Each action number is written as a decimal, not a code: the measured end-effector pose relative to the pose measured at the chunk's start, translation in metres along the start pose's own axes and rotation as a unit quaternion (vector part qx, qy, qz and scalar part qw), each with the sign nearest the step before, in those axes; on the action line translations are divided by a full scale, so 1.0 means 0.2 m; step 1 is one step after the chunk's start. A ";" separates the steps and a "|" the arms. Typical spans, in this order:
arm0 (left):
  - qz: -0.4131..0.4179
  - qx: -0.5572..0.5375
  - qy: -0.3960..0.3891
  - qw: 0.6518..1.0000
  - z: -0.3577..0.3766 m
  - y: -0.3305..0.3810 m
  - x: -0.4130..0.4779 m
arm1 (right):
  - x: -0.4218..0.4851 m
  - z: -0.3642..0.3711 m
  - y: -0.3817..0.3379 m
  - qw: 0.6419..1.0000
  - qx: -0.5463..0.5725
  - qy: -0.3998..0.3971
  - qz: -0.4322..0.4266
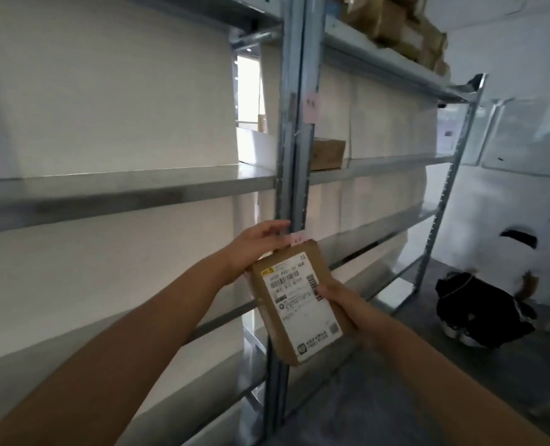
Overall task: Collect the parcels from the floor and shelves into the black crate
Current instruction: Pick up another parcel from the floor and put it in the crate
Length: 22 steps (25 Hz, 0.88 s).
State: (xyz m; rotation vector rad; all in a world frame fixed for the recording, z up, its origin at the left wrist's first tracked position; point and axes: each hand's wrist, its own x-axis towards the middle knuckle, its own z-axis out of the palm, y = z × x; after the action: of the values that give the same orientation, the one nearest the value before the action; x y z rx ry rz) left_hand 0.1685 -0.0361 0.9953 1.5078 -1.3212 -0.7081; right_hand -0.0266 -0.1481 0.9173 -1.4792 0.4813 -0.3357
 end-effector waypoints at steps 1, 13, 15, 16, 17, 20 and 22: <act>-0.016 -0.012 0.068 0.997 -0.07 -0.04 -0.13 | 0.03 0.09 0.01 0.999 0.030 -0.022 -0.013; 0.017 -0.140 0.405 0.904 -0.54 -0.17 -1.51 | 0.12 1.64 -0.14 0.967 0.034 -0.238 -0.082; 0.021 -0.126 0.448 0.885 -0.67 -0.12 -1.78 | 0.07 1.95 -0.16 0.953 0.023 -0.283 -0.105; 0.023 -0.119 0.472 0.873 -0.73 -0.11 -1.91 | 0.04 2.11 -0.17 0.945 0.017 -0.305 -0.115; 0.025 -0.108 0.495 0.862 -0.79 -0.09 -2.06 | 0.01 2.28 -0.18 0.937 0.014 -0.328 -0.118; 0.019 -0.070 0.551 0.832 -0.98 -0.06 -2.48 | -0.11 2.76 -0.17 0.913 0.018 -0.390 -0.119; 0.010 -0.052 0.577 0.815 -1.10 -0.06 -2.80 | -0.21 3.10 -0.13 0.902 0.030 -0.418 -0.103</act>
State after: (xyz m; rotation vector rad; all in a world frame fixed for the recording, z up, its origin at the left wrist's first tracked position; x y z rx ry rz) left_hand 0.2345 0.5615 0.9700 1.4074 -0.3355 0.2117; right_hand 0.2514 0.4075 0.9632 -1.4621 -0.3762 0.1381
